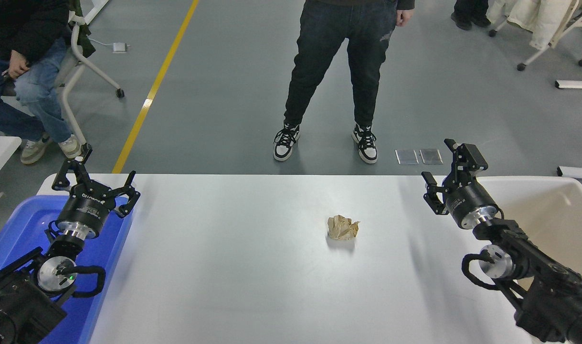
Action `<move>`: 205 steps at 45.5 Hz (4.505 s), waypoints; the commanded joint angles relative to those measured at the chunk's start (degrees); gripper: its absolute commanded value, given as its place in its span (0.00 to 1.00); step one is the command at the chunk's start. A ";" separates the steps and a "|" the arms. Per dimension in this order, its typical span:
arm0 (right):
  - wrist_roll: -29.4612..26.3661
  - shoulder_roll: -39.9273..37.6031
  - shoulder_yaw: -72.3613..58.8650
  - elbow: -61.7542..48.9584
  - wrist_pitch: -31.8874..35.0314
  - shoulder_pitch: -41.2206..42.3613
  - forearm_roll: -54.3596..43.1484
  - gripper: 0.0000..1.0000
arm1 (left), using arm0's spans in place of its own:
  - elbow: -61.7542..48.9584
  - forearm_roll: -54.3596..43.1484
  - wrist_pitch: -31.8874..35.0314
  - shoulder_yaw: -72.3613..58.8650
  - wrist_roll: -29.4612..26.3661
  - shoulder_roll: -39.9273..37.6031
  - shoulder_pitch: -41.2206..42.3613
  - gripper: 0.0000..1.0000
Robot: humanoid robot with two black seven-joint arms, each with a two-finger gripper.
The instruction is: Clean the table surface
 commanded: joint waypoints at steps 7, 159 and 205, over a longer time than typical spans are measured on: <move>-7.64 -1.30 -27.46 2.12 -0.80 16.39 -14.05 1.00 | 0.00 0.00 0.00 0.00 0.00 -0.05 0.00 1.00; -3.77 20.32 -70.98 -24.25 -32.71 13.67 -39.28 0.78 | 0.00 0.00 -0.09 0.00 0.00 0.04 0.00 1.00; 2.82 20.32 -70.54 -22.58 -29.72 15.78 -30.23 0.00 | 0.00 0.00 -0.09 0.00 0.00 0.04 0.00 1.00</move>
